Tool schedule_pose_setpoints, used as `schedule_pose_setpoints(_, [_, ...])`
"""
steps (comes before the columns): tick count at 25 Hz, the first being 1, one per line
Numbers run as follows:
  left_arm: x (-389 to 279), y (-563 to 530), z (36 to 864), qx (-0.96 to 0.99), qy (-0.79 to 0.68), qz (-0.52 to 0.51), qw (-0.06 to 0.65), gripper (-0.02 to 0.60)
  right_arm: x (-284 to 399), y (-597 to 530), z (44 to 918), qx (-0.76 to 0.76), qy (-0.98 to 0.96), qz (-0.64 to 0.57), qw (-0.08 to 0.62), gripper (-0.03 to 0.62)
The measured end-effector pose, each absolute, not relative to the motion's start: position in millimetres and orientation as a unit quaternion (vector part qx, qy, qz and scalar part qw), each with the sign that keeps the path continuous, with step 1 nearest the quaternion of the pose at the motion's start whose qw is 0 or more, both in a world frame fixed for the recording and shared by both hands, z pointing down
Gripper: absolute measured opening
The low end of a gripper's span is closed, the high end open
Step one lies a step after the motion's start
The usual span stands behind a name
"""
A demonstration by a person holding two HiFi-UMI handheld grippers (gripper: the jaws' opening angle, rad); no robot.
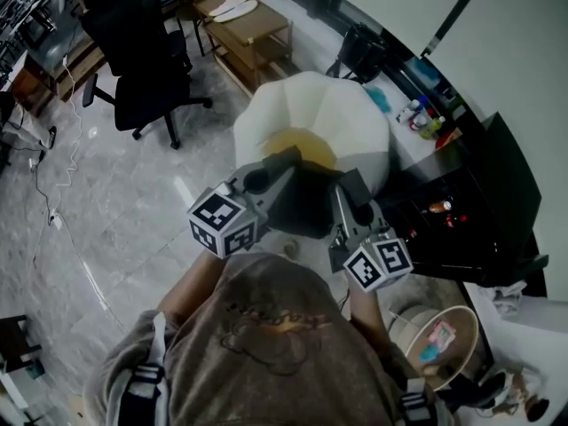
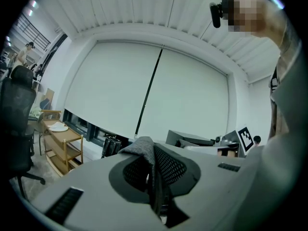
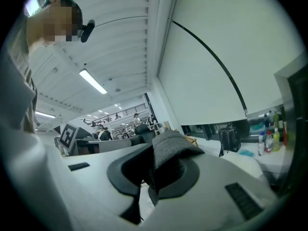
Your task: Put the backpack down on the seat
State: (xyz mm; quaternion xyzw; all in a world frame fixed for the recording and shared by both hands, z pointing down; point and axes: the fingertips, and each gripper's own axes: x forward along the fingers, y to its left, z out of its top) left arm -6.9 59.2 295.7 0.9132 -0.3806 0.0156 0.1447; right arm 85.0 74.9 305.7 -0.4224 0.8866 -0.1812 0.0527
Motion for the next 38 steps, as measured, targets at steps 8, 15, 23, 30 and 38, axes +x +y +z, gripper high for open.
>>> schedule_pose_setpoints(8, [3, 14, 293, 0.914, -0.377, 0.018, 0.148, 0.026, 93, 28, 304, -0.425, 0.885, -0.183, 0.046, 0.031])
schedule_pose_setpoints(15, [8, -29, 300, 0.921, -0.361, 0.027, 0.147, 0.026, 97, -16, 312, -0.437, 0.878, -0.19, 0.047, 0.031])
schedule_pose_setpoints(23, [4, -83, 316, 0.925, -0.345, 0.042, 0.151, 0.026, 92, -67, 327, -0.45, 0.869, -0.201, 0.051, 0.031])
schedule_pose_setpoints(30, [3, -144, 332, 0.93, -0.332, 0.055, 0.15, 0.026, 91, -125, 344, -0.464, 0.86, -0.205, 0.049, 0.031])
schedule_pose_setpoints(38, [2, -213, 357, 0.932, -0.322, 0.065, 0.152, 0.026, 89, -187, 369, -0.472, 0.854, -0.214, 0.05, 0.031])
